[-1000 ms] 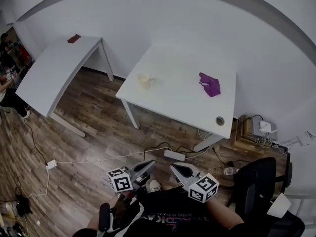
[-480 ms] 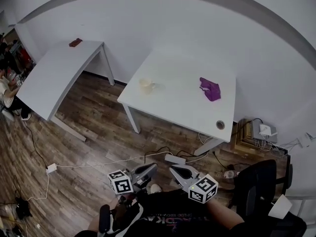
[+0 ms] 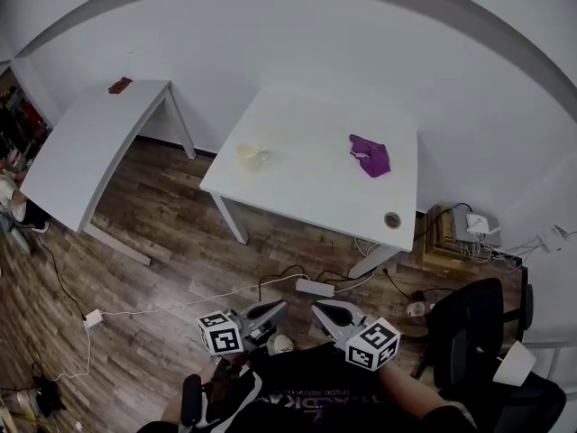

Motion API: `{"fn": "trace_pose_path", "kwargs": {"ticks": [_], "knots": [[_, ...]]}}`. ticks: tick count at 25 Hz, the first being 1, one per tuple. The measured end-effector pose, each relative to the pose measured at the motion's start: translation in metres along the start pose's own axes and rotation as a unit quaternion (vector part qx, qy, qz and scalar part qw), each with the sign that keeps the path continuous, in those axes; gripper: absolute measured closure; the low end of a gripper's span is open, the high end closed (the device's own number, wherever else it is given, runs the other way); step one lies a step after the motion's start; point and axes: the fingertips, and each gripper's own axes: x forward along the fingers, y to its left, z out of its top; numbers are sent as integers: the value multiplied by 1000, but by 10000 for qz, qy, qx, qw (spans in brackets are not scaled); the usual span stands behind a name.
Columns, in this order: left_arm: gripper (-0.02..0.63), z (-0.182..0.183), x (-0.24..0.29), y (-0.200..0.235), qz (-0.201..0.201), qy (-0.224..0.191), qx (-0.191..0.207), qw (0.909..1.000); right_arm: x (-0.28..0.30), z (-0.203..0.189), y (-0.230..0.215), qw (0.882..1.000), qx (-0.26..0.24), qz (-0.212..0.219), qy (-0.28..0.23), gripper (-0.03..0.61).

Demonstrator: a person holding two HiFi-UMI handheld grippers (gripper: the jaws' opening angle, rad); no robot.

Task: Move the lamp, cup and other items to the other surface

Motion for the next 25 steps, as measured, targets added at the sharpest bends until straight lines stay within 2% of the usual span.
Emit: {"fn": "trace_pose_path", "kwargs": {"ticks": [8,19,25], "knots": [[617,6,-4,-6,-10,-51,304,9995,1,0,1,10000,52,-16,-67,574],[617,10,-24,0,34,-344,24,9994,7,0,8,10000,50,-26,-77,574],[618,12,-33,5,130,-404,93,9991,9,5,8,9998,95,-102,-110,574]]}}
